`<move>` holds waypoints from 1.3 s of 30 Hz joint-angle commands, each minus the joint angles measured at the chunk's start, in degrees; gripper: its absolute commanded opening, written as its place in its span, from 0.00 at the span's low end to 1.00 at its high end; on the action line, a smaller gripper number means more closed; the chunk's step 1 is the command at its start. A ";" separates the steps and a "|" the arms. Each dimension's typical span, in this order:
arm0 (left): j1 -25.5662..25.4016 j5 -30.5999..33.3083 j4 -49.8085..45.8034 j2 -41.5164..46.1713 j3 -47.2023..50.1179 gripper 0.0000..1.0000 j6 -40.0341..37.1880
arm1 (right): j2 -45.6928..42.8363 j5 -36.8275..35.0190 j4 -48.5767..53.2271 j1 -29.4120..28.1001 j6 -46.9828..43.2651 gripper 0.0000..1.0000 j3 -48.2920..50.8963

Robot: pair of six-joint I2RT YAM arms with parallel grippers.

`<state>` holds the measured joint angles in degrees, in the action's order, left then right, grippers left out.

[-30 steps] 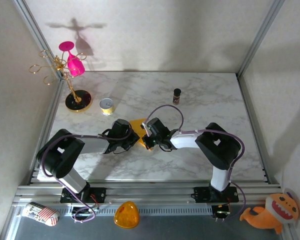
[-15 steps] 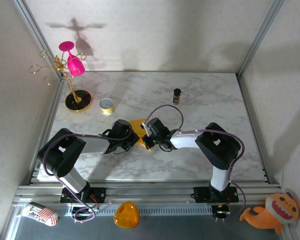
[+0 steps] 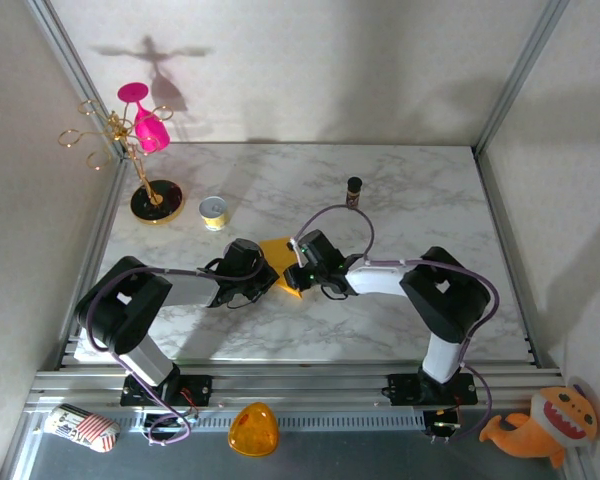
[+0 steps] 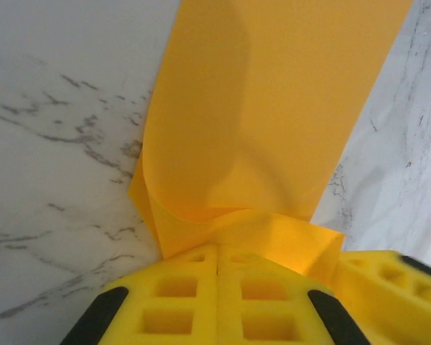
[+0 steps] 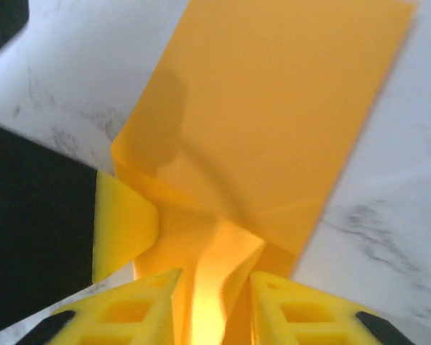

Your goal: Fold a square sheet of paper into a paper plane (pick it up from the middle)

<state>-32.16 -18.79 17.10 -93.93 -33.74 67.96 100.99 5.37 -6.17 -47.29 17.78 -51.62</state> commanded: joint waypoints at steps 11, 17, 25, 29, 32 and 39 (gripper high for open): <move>-0.09 2.64 -5.48 -2.17 -1.37 0.04 -0.64 | -5.26 19.19 5.47 2.77 3.14 0.19 0.11; -0.18 2.79 -6.71 -2.60 -1.68 0.04 -0.11 | -2.07 21.56 6.29 1.74 2.81 0.10 -0.97; -0.21 2.94 -7.79 -2.54 -1.79 0.04 -0.19 | 1.25 18.51 8.69 0.97 2.99 0.09 -3.27; -0.27 2.80 -7.96 -2.79 -2.02 0.04 -0.37 | 1.92 16.01 9.29 0.98 3.69 0.08 -3.48; -0.27 2.67 -8.03 -2.84 -2.28 0.04 -0.46 | 2.61 15.29 9.84 0.98 3.94 0.08 -3.75; -0.22 2.64 -8.62 -3.10 -2.83 0.05 -0.73 | 3.70 14.38 10.50 0.98 4.15 0.08 -3.93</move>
<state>-32.16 -18.57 13.87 -94.98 -36.42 67.72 103.83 21.10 2.61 -46.04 21.30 -54.13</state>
